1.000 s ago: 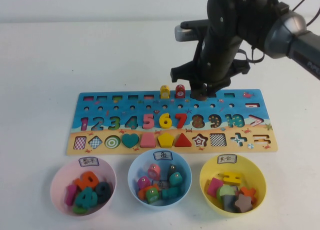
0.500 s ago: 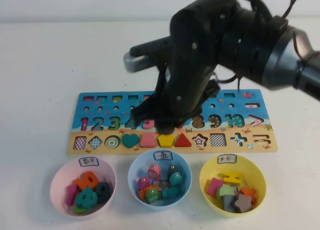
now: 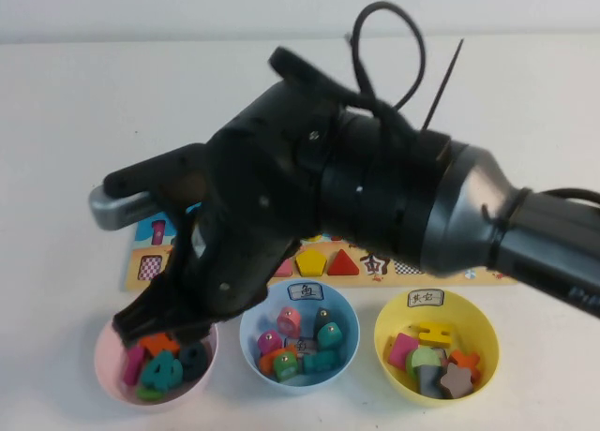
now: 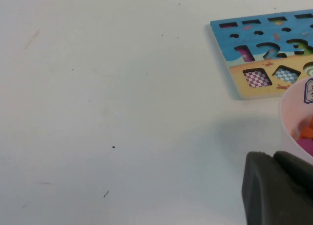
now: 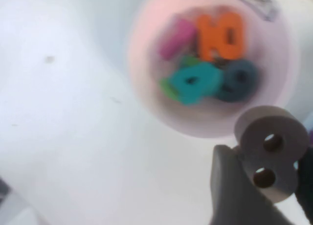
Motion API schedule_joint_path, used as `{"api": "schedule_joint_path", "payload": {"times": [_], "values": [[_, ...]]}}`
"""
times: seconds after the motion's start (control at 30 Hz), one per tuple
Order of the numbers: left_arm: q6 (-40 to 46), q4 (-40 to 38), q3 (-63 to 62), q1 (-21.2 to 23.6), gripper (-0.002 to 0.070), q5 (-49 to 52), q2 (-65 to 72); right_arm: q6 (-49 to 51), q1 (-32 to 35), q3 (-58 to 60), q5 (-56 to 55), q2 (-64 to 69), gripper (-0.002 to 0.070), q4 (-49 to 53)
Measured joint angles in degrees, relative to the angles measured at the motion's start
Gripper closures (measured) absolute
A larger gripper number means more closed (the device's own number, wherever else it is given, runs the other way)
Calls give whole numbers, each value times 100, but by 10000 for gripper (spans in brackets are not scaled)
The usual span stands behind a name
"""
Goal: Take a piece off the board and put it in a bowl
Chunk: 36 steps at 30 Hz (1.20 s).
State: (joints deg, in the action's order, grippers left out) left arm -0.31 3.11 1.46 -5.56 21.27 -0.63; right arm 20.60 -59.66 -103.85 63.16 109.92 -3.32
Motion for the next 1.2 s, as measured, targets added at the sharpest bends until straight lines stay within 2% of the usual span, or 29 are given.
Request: {"api": "schedule_joint_path", "payload": {"times": [0.37, 0.7, 1.2], "values": [[0, 8, 0, 0, 678, 0, 0, 255, -211, 0, -937, 672, 442, -429], [0, 8, 0, 0, 678, 0, 0, 733, -211, 0, -959, 1008, 442, 332], [0, 41, 0, 0, 678, 0, 0, 798, -211, -68, -1113, 1319, 442, 434]]}}
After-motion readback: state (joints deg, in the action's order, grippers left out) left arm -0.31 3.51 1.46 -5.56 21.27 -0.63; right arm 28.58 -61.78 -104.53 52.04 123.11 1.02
